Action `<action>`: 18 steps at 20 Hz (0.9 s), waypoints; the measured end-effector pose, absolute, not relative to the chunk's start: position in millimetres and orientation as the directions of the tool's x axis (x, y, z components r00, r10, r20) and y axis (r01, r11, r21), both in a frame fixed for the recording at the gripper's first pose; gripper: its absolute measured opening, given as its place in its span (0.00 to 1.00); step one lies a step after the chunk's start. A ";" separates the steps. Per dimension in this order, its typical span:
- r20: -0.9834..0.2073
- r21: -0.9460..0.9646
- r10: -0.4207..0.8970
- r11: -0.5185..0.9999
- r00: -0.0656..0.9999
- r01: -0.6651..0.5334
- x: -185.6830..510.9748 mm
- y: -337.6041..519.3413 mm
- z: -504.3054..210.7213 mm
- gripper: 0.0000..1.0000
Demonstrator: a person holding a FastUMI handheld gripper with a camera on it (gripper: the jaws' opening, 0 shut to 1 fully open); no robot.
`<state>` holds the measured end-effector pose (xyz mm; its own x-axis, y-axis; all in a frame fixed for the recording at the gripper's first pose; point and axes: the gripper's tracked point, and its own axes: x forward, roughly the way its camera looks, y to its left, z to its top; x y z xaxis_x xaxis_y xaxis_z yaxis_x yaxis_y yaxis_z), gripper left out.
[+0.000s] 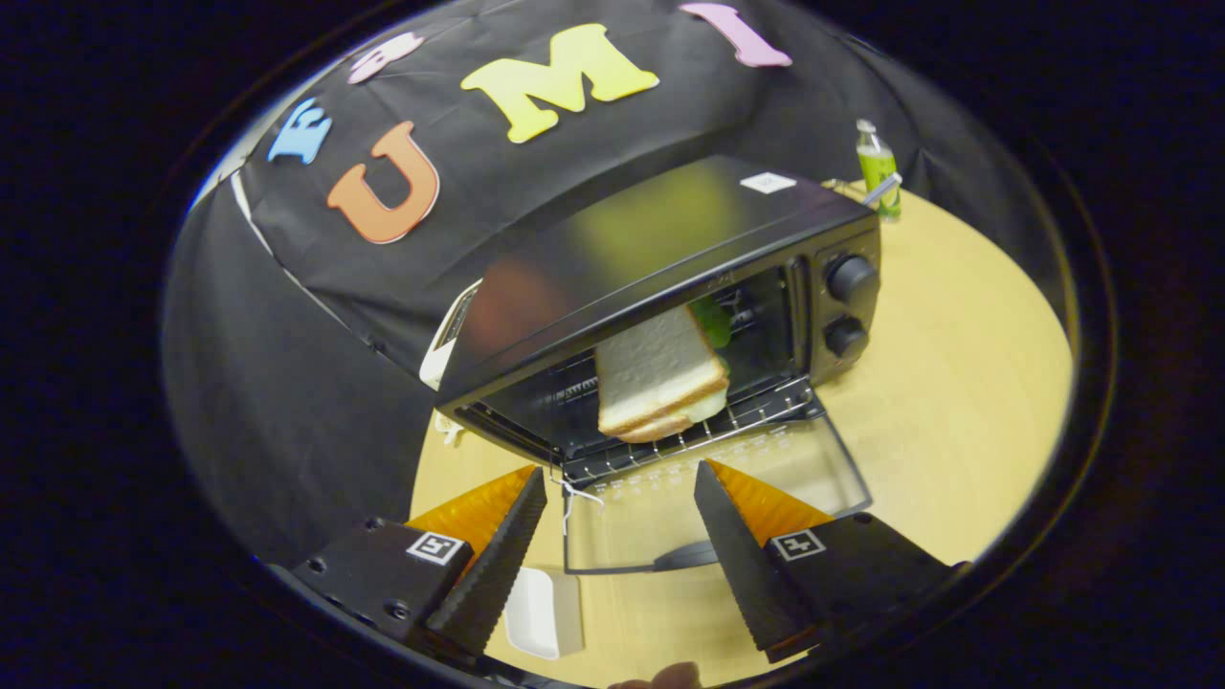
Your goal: Open the toaster oven, put the food inside, and close the toaster oven door.
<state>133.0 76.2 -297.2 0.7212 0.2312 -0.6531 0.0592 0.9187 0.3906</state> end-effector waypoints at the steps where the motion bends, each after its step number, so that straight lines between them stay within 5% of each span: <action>1: -0.649 0.357 0.206 0.933 0.732 0.054 124.1 70.1 -292.1 1.00; 10: -0.724 0.191 0.089 0.979 0.684 0.076 37.0 46.0 -366.2 1.00; 18: -0.767 0.081 0.035 0.996 0.640 0.043 44.1 50.2 -436.2 1.00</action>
<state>44.1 50.2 -436.2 0.6404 0.0353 -0.7672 0.0425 0.9958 0.0814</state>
